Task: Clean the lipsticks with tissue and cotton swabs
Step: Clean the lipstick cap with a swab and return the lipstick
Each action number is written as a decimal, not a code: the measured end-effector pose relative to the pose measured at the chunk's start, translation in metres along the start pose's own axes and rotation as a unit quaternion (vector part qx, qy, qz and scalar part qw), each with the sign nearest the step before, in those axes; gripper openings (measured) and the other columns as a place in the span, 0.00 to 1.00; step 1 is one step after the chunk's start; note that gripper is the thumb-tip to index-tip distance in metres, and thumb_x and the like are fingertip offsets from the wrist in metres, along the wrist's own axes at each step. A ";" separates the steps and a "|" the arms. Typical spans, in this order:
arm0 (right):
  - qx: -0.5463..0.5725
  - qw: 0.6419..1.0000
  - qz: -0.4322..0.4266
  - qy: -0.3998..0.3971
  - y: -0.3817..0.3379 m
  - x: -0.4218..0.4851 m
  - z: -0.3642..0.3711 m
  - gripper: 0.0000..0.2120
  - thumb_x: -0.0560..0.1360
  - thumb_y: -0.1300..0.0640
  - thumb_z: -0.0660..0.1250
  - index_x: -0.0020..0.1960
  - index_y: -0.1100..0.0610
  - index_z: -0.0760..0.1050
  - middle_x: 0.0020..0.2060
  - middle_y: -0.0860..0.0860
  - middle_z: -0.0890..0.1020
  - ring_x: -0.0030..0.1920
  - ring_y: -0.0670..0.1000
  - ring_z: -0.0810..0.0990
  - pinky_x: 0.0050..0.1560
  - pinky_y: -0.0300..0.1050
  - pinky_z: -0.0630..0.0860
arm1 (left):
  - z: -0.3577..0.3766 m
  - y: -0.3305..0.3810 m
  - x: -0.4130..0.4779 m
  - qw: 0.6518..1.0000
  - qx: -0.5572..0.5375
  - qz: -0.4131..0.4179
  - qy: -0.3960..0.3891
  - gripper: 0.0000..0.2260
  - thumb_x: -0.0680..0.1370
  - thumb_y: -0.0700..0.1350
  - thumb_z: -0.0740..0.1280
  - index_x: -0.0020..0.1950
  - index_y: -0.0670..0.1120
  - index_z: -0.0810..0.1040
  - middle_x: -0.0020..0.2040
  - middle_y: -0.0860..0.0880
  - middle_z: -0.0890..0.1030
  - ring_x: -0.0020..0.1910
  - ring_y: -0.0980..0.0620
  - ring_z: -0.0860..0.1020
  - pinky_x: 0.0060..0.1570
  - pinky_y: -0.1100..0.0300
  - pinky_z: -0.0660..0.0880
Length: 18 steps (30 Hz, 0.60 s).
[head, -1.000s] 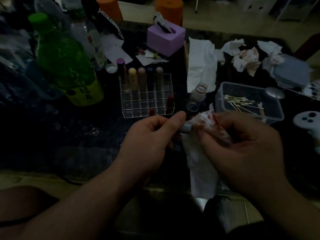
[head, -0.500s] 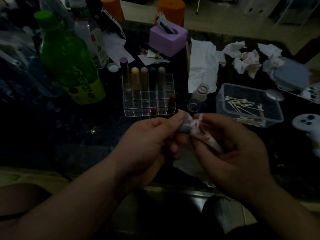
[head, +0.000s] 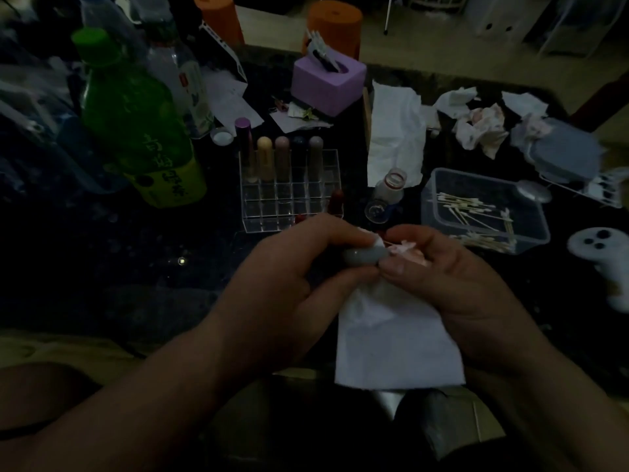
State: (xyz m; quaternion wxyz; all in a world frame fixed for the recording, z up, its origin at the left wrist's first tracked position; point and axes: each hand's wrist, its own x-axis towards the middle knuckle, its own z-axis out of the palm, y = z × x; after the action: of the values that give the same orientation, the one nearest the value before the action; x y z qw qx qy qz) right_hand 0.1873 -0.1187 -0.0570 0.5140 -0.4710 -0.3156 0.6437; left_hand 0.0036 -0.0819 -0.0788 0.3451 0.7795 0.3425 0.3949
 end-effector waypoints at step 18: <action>-0.236 0.963 -0.126 0.017 -0.001 -0.001 0.012 0.32 0.72 0.64 0.72 0.73 0.52 0.67 0.39 0.51 0.87 0.42 0.50 0.87 0.45 0.39 0.81 | 0.009 0.022 0.010 0.791 -0.458 -0.404 -0.037 0.15 0.75 0.57 0.63 0.36 0.48 0.74 0.28 0.51 0.64 0.23 0.56 0.59 0.20 0.67 0.56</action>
State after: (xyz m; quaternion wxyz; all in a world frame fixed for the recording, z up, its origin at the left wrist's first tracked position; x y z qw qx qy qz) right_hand 0.1767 -0.1184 -0.0514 0.4708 -0.5463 -0.5061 0.4730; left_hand 0.0213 -0.0880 -0.0616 0.8021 0.3347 0.3926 0.3008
